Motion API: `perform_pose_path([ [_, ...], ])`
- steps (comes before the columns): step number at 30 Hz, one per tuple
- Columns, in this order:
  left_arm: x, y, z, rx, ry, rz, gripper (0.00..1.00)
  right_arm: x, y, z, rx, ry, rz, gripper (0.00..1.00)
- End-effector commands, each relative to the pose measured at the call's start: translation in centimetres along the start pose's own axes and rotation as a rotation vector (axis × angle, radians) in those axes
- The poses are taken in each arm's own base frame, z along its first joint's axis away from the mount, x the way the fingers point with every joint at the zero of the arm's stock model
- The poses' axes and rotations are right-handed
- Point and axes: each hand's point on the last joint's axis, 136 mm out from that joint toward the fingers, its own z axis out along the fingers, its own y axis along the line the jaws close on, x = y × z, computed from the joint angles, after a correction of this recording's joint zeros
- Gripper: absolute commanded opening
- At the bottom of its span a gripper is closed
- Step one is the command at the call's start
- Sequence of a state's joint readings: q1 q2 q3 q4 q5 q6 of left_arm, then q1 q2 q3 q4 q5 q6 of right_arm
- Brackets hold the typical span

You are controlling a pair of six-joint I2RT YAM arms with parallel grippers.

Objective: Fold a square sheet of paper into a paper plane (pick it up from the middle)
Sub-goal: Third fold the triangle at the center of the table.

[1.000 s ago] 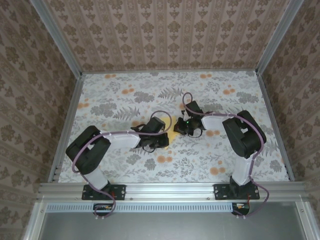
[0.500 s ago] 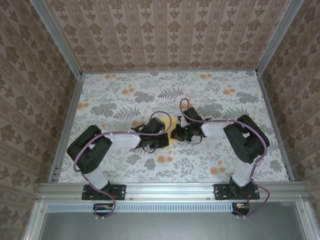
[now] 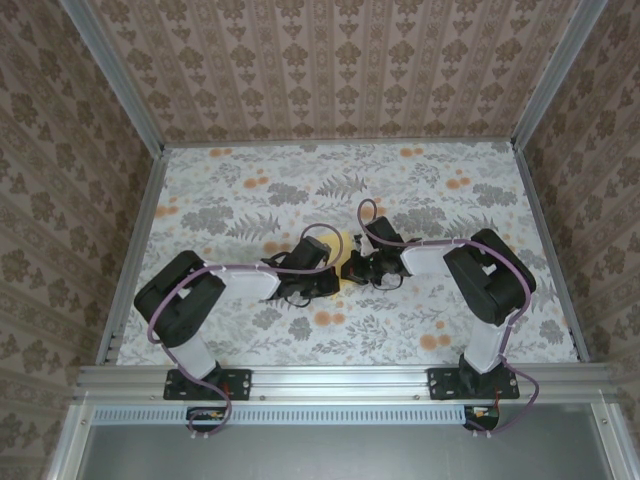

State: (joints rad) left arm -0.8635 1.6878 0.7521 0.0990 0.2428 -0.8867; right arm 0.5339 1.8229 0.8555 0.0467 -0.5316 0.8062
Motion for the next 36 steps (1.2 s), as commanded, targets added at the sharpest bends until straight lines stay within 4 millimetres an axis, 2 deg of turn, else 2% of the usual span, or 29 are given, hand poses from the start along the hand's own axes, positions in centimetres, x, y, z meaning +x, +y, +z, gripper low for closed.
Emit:
perform_pose_path([
  [1, 0.8, 0.0, 0.4, 0.011, 0.032, -0.004, 0.07, 0.8, -2.1, 0.8, 0.061, 0.029, 0.03, 0.01],
  [9, 2.7, 2.6, 0.7, -0.089, 0.099, -0.063, 0.03, 0.5, -2.2, 0.7, 0.065, 0.023, 0.019, 0.01],
  [18, 5.5, 6.0, 0.2, -0.233, 0.197, -0.141, 0.0, -1.6, -2.6, 0.5, 0.089, -0.03, -0.084, 0.0],
  [28, 6.5, 7.0, 0.0, -0.275, 0.238, -0.165, 0.0, -5.2, -2.7, -0.7, 0.042, -0.116, -0.079, 0.0],
  [36, 6.5, 6.8, 0.0, -0.267, 0.238, -0.158, 0.0, -7.6, -5.1, -1.4, 0.119, -0.145, -0.005, 0.0],
])
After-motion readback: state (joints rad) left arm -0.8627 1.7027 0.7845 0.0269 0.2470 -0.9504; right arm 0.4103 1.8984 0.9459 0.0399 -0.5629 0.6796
